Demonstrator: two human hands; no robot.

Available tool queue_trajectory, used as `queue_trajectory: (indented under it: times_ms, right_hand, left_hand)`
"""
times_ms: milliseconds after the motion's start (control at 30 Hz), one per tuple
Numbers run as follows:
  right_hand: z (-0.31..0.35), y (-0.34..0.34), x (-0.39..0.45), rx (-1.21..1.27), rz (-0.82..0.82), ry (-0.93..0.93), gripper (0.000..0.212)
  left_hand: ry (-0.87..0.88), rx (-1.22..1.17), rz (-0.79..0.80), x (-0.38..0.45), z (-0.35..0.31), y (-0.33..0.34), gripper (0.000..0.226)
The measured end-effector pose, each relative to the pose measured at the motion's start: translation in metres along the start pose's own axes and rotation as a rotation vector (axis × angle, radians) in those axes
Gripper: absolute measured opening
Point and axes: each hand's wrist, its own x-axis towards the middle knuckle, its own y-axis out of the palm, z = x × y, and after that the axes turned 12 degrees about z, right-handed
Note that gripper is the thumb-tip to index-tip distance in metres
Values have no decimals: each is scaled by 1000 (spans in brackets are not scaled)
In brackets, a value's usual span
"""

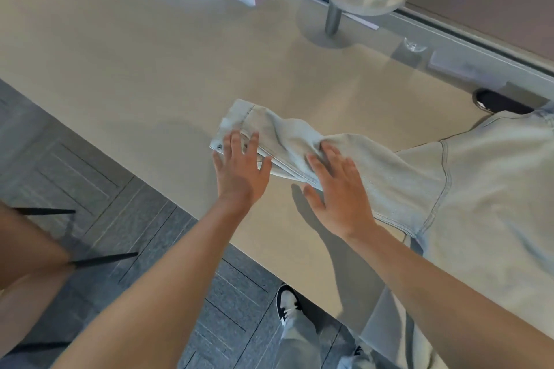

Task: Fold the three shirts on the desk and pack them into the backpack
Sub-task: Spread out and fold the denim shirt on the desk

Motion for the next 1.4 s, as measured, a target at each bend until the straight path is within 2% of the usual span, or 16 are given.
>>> queue_trajectory:
  times_ms: [167,333,400,467,533,667,867,933,1033,1067,1133,1200,1233,1300,1400]
  right_hand:
    - [26,7,34,-59,51,-1,66]
    - [34,31,44,-76,76,46,67]
    - [36,37,42,-84,69,65,66]
    - [37,39,41,-90,63,72,66]
    - [37,38,42,-95,71,75,66]
    - [38,37,42,-104,89,73,67]
    - [50,24,36,-52,38,50,66]
    - [57,17,28,-33,-11,14,63]
    - [63,15,12,-17,1,-19,63]
    - [63,17,6,-4,30,-19,63]
    - [61,20,-7,6,113,-15,63]
    - [56,21,-18,-3,155,-27,61]
    - [53,19,-21,7,150,-36,58]
    - [46,13,-22,42,118,-33,51]
    - [29,1,-12,99,88,-28,46]
  left_hand:
    - [-29,-122,28,22,34,-26,70]
    - [81,-267,32,56,48,-41,44]
    - [109,-394,-25,59,48,-44,42]
    - [129,-461,-112,60,49,-44,27]
    - [120,-506,-101,61,50,-45,19]
    - [73,-656,28,54,53,-49,22]
    - [156,-891,-110,9,70,-95,22]
    - [150,-896,-129,-15,80,-107,22]
    - [-34,-796,-40,-36,97,-95,26]
    - [-123,-700,42,-38,100,-87,33]
    - [-254,-356,153,-43,97,-70,45]
    - [-281,-53,66,-51,79,-60,43]
    - [-262,-23,-7,-55,68,-55,41]
    - [-210,-105,-108,-58,47,-46,46]
    - [-203,-452,-160,-45,35,-39,51]
